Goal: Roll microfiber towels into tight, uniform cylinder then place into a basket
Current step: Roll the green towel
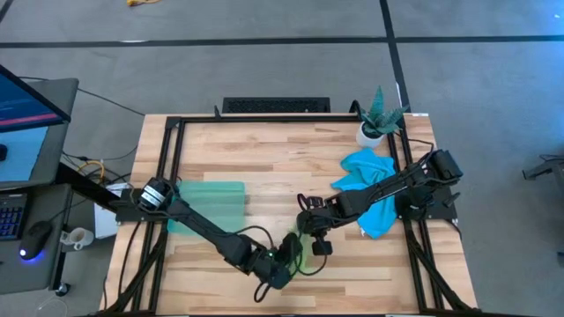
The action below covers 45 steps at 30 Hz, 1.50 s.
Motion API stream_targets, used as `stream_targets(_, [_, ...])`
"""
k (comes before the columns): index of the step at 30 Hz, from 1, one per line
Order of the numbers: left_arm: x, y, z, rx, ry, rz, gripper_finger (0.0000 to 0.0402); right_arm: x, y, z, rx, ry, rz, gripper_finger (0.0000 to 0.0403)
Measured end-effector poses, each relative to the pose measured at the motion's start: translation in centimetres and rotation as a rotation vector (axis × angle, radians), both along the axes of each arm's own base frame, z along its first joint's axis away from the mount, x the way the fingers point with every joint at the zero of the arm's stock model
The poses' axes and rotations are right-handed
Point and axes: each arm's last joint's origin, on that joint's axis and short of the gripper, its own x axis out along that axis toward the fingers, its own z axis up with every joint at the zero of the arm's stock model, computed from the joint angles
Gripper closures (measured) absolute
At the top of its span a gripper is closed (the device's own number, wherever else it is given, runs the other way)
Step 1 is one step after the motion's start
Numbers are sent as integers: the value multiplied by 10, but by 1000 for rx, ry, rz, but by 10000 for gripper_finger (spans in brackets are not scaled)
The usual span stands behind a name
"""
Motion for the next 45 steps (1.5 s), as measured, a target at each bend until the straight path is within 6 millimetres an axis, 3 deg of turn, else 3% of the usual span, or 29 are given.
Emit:
stream_targets(4, [2,-4,6,-33,11,-83,246,1,-2,0,0,-1,-6,387])
stream_targets(10, [9,8,4,-92,75,-203,246,1,-5,0,2,3,-15,391])
stream_targets(33, [15,23,-8,104,169,-504,247,4,-14,0,73,20,-11,390])
stream_targets(39, [23,20,-33,273,203,-496,247,4,-14,0,75,20,-12,382])
stream_targets(45, [24,16,-36,334,183,-393,250,2,-15,-1,75,45,-14,391])
